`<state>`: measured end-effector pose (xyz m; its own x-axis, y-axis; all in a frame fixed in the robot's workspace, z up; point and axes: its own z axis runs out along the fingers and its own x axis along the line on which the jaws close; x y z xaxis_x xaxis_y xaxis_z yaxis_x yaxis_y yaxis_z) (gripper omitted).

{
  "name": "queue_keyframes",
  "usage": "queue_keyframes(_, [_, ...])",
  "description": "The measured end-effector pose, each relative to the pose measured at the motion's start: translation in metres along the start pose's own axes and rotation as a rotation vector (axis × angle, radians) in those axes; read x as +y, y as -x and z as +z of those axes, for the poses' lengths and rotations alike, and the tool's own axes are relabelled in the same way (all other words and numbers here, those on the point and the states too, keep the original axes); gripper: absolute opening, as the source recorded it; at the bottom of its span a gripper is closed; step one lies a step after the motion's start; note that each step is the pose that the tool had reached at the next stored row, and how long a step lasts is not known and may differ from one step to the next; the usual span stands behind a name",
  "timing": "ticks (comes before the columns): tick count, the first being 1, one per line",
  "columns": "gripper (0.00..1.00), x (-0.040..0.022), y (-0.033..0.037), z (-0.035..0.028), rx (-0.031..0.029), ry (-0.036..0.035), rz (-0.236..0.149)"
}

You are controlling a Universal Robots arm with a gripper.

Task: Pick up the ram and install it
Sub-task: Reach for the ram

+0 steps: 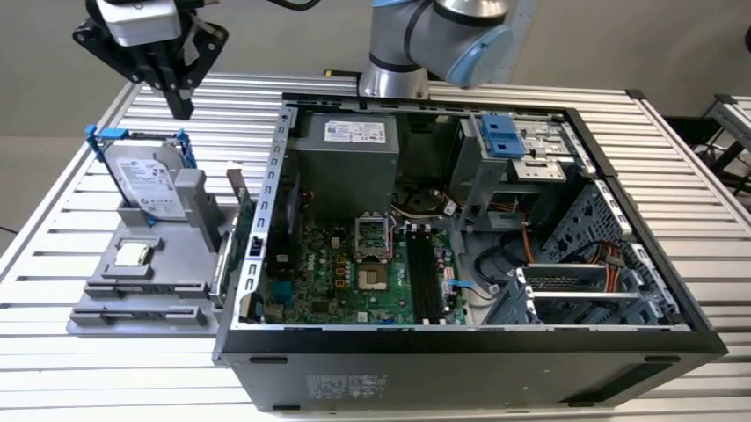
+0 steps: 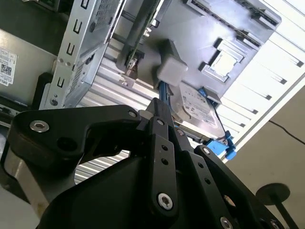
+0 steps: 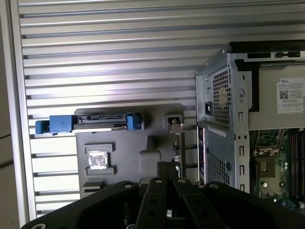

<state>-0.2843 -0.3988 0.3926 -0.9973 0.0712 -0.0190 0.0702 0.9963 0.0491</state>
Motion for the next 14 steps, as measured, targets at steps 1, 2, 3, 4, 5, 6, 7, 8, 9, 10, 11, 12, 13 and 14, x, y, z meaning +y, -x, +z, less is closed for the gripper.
queue_keyframes(1, [0.0, -0.0001, -0.0019, 0.0, 0.0, 0.0, 0.0])
queue_keyframes(2, [0.0, -0.0003, -0.0039, -0.0001, 0.0, 0.0, 0.0])
queue_keyframes(3, [0.0, -0.0004, -0.0057, -0.0001, 0.0, 0.0001, 0.0])
queue_keyframes(4, [0.0, -0.0005, -0.0076, -0.0002, 0.0, 0.0, 0.0])
queue_keyframes(5, [0.0, -0.0007, -0.0094, -0.0002, 0.0, 0.0, 0.0])
queue_keyframes(6, [0.0, -0.0008, -0.0113, -0.0002, 0.0, 0.0, 0.0])
queue_keyframes(7, [0.0, -0.0009, -0.0129, -0.0002, -0.0001, 0.0001, 0.0])
queue_keyframes(8, [0.0, -0.001, -0.0143, -0.0003, -0.0001, 0.0, 0.0])
queue_keyframes(9, [0.0, -0.0011, -0.0157, -0.0003, -0.0001, 0.0001, 0.0])
queue_keyframes(10, [0.0, -0.0012, -0.017, -0.0003, 0.0, 0.0001, 0.0])
queue_keyframes(11, [0.0, -0.0013, -0.0184, -0.0004, 0.0, 0.0, 0.0])
queue_keyframes(12, [0.0, -0.0014, -0.0198, -0.0005, 0.0, 0.0, 0.0])
queue_keyframes(13, [0.0, -0.0015, -0.0214, -0.0005, 0.0, 0.0, 0.0])
queue_keyframes(14, [0.0, -0.0016, -0.0229, -0.0005, 0.0, 0.0, 0.0])
